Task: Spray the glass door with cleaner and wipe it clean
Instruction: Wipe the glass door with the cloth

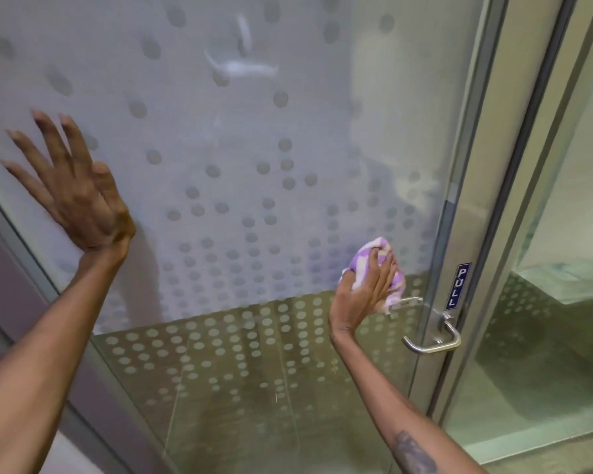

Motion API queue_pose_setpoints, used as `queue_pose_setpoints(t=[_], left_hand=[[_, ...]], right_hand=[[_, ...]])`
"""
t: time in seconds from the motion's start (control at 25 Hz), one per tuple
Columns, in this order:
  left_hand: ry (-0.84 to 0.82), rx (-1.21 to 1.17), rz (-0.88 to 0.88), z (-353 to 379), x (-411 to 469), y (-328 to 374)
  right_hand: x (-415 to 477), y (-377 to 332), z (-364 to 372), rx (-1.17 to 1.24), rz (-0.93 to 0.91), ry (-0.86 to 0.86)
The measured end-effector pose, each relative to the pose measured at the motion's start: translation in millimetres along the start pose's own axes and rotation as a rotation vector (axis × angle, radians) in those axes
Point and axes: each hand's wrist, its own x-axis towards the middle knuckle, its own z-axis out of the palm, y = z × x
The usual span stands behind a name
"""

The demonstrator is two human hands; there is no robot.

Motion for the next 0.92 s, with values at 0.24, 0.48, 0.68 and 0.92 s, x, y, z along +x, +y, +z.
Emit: queue_pose_setpoints(t=[0.24,0.48,0.68,0.92], left_hand=[[-0.076,0.123,0.158,-72.2,-9.7,105.2],[-0.106,0.125,0.136,-74.5,-8.5,104.1],[-0.108,0.068,0.137,-78.6,-8.2,100.0],[-0.082,0.093,0.138,-77.7,-6.8,100.0]], right_hand=[[-98.7,-59.2,43.0,0.074,-0.169,-0.208],[-212.5,-106.7,78.7,0.103,-0.313,-0.501],[-266.3,-135.9,73.5,0.357,-0.23,-0.721],[-228.4,-147.3,33.9,0.609,0.177,-0.625]])
